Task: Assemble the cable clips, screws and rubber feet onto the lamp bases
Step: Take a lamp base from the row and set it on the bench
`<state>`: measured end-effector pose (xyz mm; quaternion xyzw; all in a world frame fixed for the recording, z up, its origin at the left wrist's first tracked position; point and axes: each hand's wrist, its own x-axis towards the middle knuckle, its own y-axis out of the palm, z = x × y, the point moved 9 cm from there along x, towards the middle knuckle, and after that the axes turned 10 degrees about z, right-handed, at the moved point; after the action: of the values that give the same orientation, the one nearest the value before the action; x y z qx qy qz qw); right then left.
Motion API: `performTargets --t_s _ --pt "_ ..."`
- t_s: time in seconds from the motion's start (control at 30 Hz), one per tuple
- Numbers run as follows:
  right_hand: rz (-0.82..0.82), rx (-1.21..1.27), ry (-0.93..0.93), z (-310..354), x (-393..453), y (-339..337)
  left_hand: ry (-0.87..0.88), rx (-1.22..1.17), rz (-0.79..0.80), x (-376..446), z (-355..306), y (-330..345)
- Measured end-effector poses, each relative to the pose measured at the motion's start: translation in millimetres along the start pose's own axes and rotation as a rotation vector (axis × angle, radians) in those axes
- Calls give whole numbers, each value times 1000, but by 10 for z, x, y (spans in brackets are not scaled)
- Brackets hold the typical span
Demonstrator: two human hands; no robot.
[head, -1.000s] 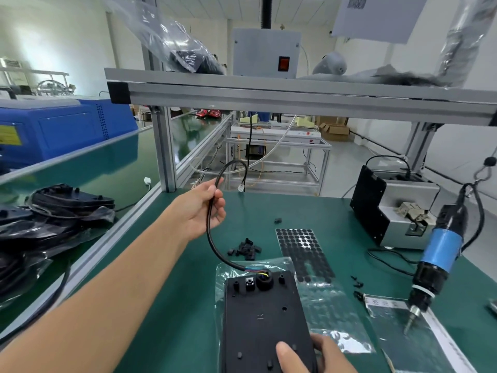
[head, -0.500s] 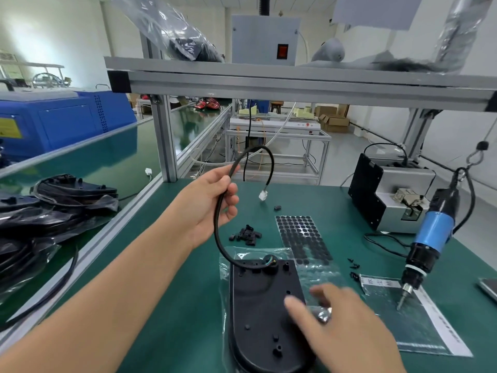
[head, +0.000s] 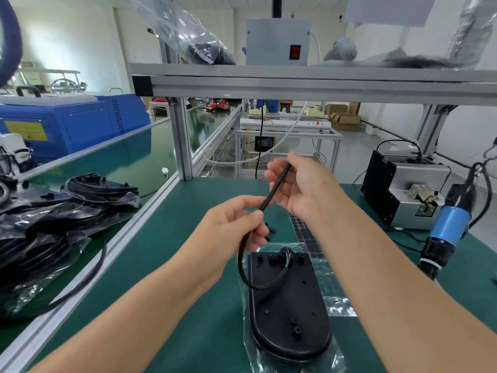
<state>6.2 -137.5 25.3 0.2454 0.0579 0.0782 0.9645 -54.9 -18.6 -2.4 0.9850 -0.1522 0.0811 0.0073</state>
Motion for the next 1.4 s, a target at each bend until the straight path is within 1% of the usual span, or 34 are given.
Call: performTargets --t_s 0.07,0.17,0.3,0.37,0.43,0.5,0.57,0.67,0.73,0.83,0.97,1.07,1.27,1.4 --pt "22 -40 -14 -9 -20 69 -99 -83 12 60 34 -121" --pt "40 -189 -46 -46 -128 193 -244 -162 -24 294 35 -308" --pt "81 -416 -89 -218 -331 379 -371 -352 100 673 -77 -208" --pt "121 -469 -87 -347 -431 433 -411 -354 92 810 -74 -187" --pt "186 -494 -70 -472 -536 495 -431 -369 60 927 -48 -183" --pt "267 -545 -61 -563 -658 583 -436 -424 -11 1034 13 -243" --pt "331 -582 -88 -596 -772 680 -418 -458 -70 1119 57 -356" --pt "373 -573 -133 -608 -902 782 -412 -483 -145 1156 93 -568" --pt "393 -611 -171 -613 -945 841 -428 -494 -219 1133 132 -760" --pt "392 -670 -198 -613 -955 879 -446 -443 -323 1061 210 -1052" --pt "381 -729 -182 -672 -959 900 -418 -396 -397 1000 271 -1304" --pt "350 -819 -190 -734 -960 907 -419 -356 -447 986 337 -1407" --pt "343 -1036 -333 -739 -1021 938 -489 -330 -535 925 623 -1592" --pt "402 -1210 -415 -742 -1143 1001 -492 -293 -579 961 836 -1711"
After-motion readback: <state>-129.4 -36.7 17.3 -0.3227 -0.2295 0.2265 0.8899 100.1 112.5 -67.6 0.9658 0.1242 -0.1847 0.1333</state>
